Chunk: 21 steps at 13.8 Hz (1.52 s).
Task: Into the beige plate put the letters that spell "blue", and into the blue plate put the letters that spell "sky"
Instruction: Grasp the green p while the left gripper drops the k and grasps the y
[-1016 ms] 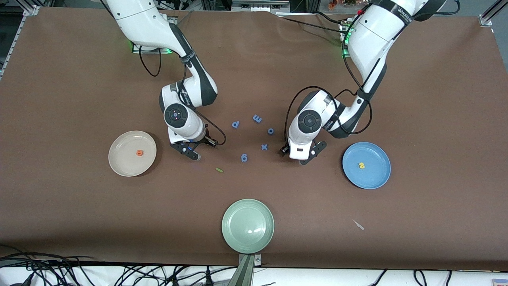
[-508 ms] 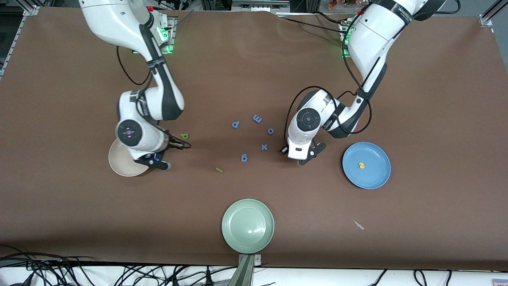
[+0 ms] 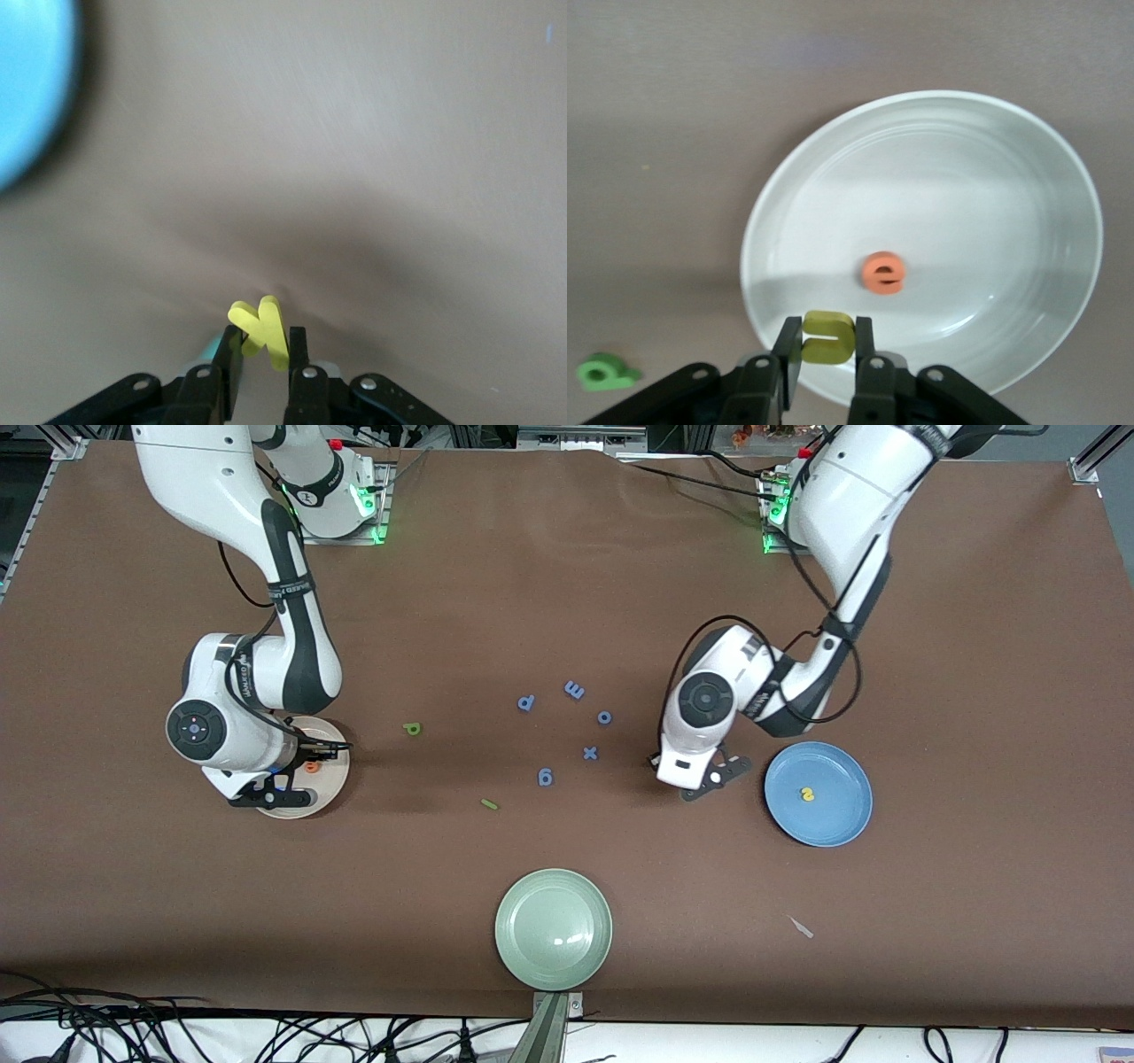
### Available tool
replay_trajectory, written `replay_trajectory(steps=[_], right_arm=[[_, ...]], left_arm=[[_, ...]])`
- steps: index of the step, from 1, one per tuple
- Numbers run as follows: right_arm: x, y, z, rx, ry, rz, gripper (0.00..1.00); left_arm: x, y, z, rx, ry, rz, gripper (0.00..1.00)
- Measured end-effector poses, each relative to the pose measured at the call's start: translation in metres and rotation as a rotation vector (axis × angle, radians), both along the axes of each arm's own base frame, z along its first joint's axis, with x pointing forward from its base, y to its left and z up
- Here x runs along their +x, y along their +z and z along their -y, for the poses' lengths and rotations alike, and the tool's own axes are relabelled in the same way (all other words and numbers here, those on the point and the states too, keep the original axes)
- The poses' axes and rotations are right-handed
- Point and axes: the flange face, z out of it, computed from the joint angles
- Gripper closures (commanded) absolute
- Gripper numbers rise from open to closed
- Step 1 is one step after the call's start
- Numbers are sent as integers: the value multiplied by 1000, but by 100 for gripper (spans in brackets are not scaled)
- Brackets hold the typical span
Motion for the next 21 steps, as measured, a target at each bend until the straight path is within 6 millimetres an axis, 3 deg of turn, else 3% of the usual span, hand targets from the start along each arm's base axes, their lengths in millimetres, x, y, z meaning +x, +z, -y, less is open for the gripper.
replay_trajectory(steps=[3,4,5,6,7,8,11,16,19,21], right_arm=[[0,-5,-3,-20,-85,5,0],[-1,-4,-9,-30,-145,11,0],[-1,-3,-18,-37,-200,18,0],[-2,-1,-28,-40,-250,24,0],[-4,0,-40,-42,-297,28,0],[-6,1,-52,-43,-343,30,0],[-14,5,-89,-24,-500,28,0],[-39,-3,-123,-11,-664,83,0],[-76,-24,-133,-2,-724,138,0],[-97,-39,-135,5,-748,164,0]], left_arm=[[31,33,-84,-4,-136,-35,99],[37,36,-107,-9,-173,-47,92],[42,34,-127,-16,-203,-59,73],[44,31,-145,-23,-227,-70,21],[45,27,-159,-29,-240,-82,0],[45,24,-165,-32,-250,-90,0],[41,21,-152,-44,-279,-97,0],[19,27,-85,-93,-383,-115,0],[-5,6,-43,-116,-449,-153,0],[-17,-17,-26,-143,-472,-118,0]])
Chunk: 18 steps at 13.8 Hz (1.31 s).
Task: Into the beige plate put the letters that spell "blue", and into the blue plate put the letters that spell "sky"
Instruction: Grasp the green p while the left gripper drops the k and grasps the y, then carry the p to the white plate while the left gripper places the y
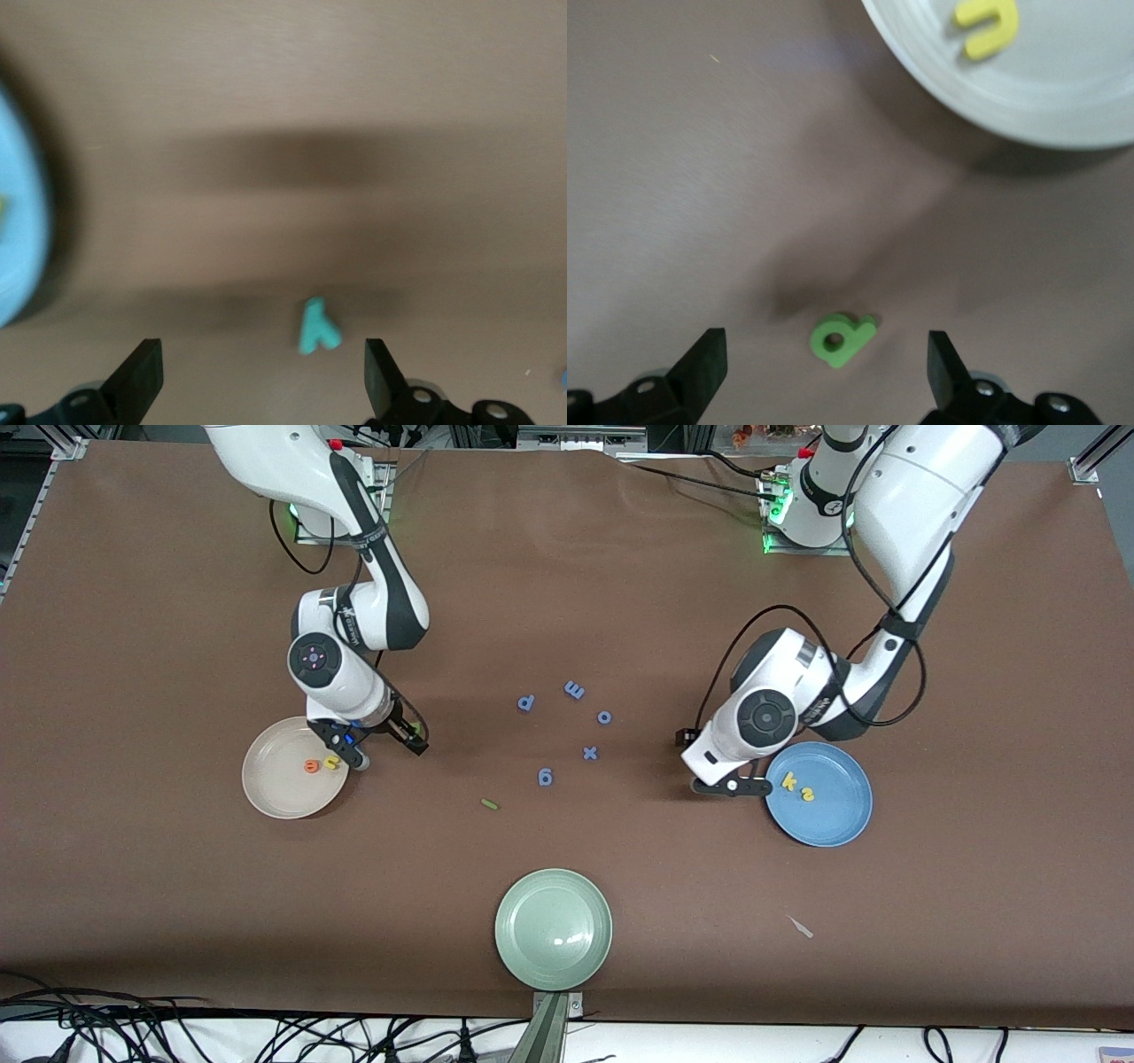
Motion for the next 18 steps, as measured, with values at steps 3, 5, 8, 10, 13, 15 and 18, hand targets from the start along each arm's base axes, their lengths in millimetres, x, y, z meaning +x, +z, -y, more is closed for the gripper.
replay_trajectory(steps=[3,5,8,10,13,15,18], right_arm=[[-14,-11,2,-7,-15,1,5],[-15,-13,3,-8,-16,2,12],[-16,-13,3,-6,-16,12,24],[-18,-14,-1,-3,-10,16,31],[-20,-16,-2,-2,-8,22,43],[-20,-17,-2,-4,-8,24,53],[-19,-17,-2,-2,-8,33,71]], left_arm=[[-22,-34,2,-39,0,28,0],[-29,-39,4,-38,7,24,2],[-32,-39,11,-39,1,24,24],[-33,-39,11,-39,0,25,71],[-31,-35,11,-37,-1,32,92],[-30,-33,9,-37,1,35,94],[-29,-32,7,-36,5,37,100]])
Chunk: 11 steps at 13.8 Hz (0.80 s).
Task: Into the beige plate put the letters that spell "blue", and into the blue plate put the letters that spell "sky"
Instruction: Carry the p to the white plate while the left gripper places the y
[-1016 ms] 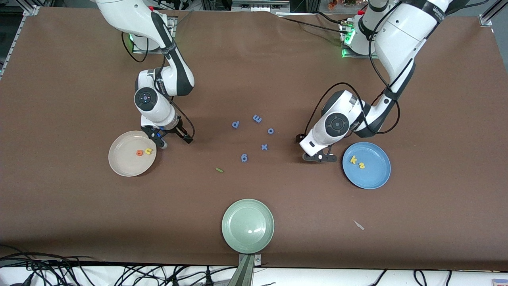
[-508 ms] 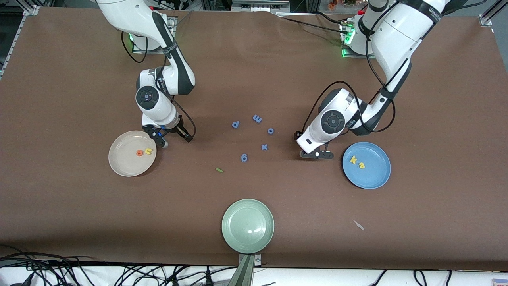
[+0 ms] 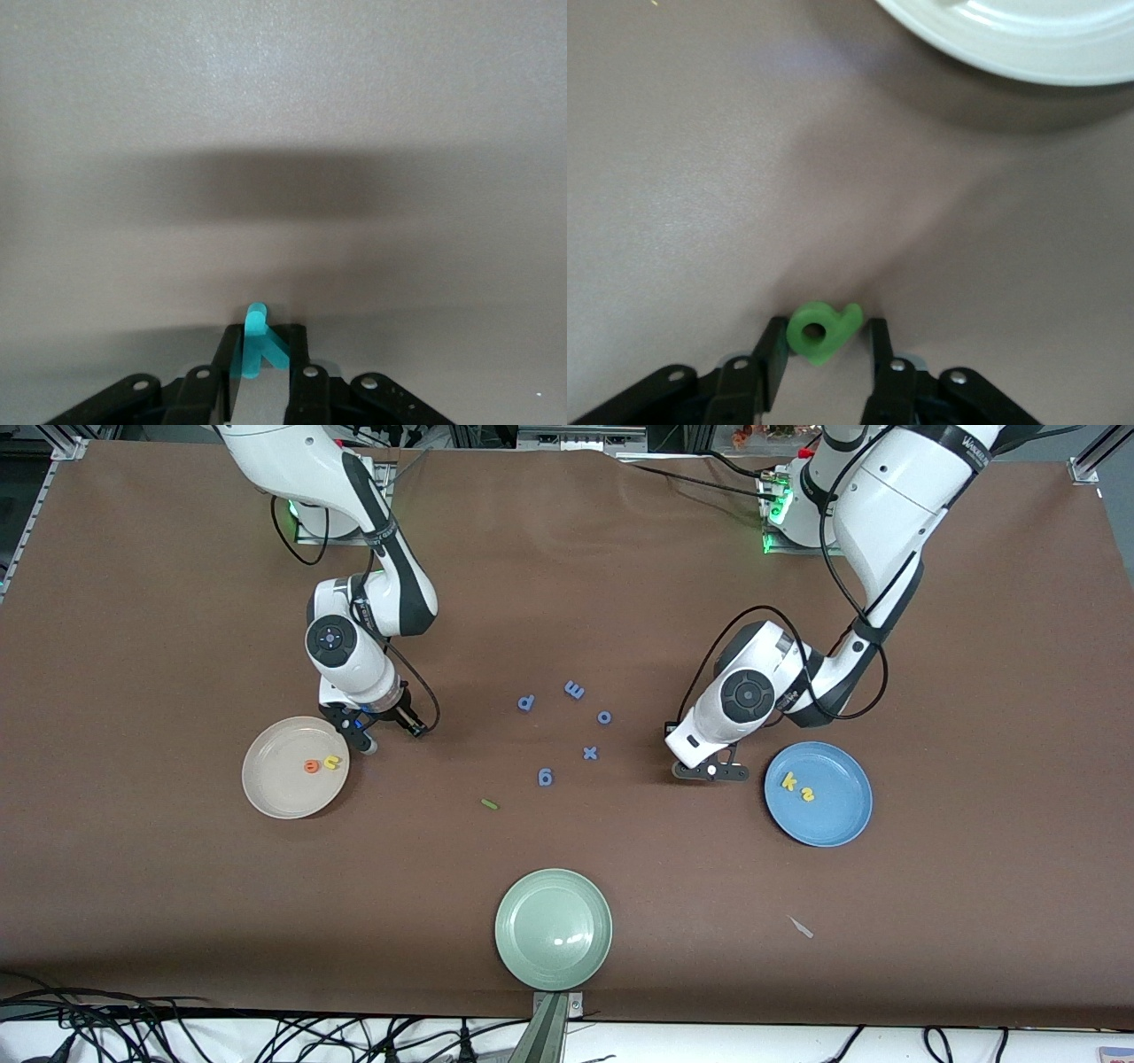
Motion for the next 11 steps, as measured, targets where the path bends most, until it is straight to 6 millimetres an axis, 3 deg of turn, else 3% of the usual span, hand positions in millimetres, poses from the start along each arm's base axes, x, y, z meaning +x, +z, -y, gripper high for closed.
replay_trajectory(steps=[3,5,8,11], right_arm=[[0,1,0,2,0,4,84],[0,1,0,2,0,4,86],[2,2,-2,4,2,10,90],[6,8,-8,10,11,2,91]], left_arm=[[9,15,-6,8,9,17,100],[25,49,-29,43,-13,24,100],[54,92,-99,41,-113,53,98],[72,93,-183,25,-222,49,93]])
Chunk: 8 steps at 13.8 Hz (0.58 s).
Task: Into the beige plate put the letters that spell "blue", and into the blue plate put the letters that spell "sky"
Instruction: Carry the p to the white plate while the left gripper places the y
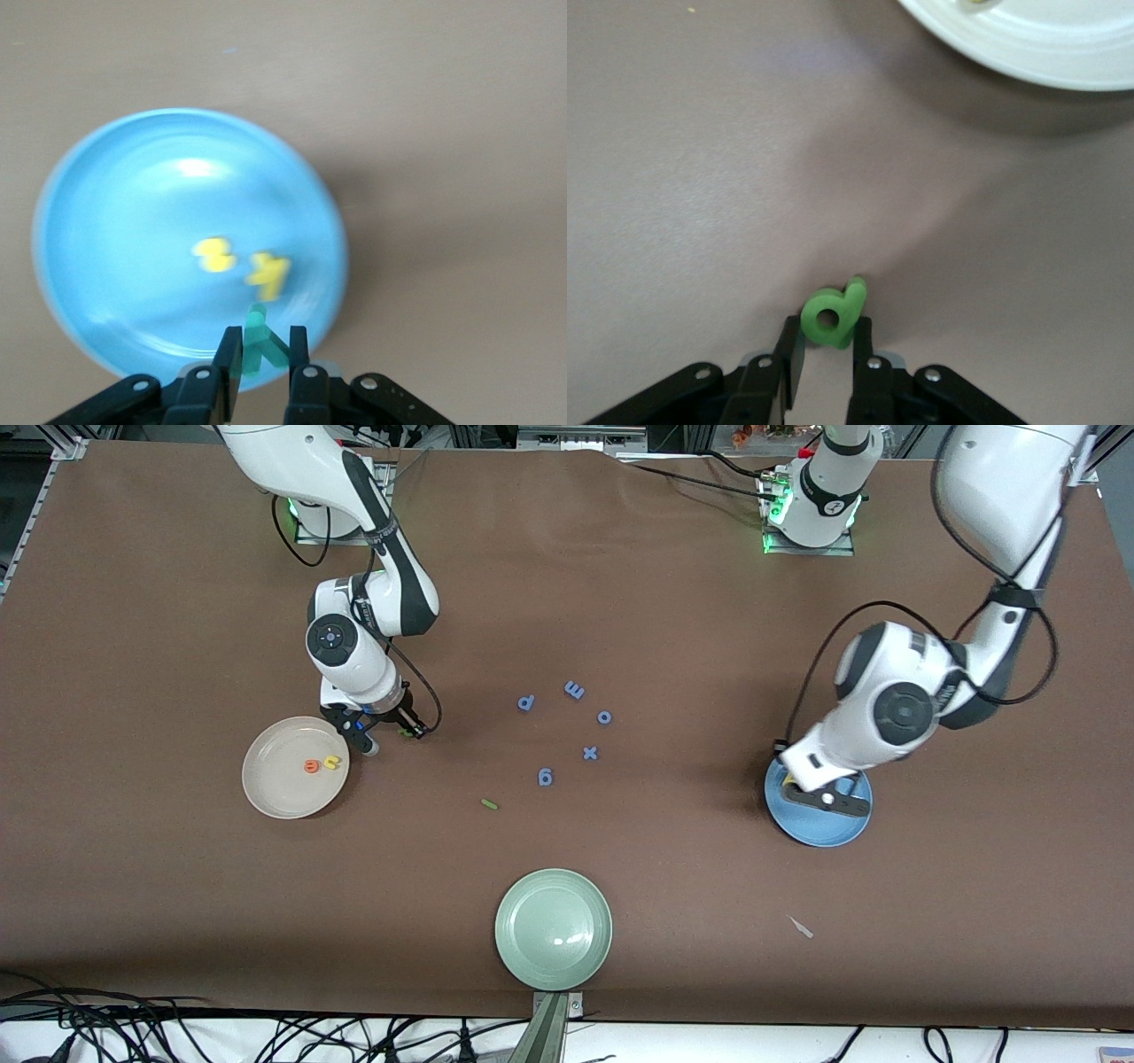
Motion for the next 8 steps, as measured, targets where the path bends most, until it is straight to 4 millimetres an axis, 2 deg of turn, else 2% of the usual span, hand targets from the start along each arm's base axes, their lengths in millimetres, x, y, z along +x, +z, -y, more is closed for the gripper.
replay_trajectory(steps=[1,2,3,4,6,8], right_arm=[[3,4,-3,2,9,-19,91],[8,11,-5,3,30,-38,90],[15,18,1,1,68,-54,90],[24,26,16,-4,119,-65,90],[41,41,63,-15,226,-75,90],[55,54,109,-26,312,-82,89]], left_arm=[[2,-5,-19,16,-22,-3,86],[1,-12,-28,37,-44,-5,41],[1,-20,-29,54,-66,-6,0],[0,-28,-27,63,-86,-7,0],[1,-32,-21,60,-102,-3,0],[7,-18,-18,60,-104,27,0]])
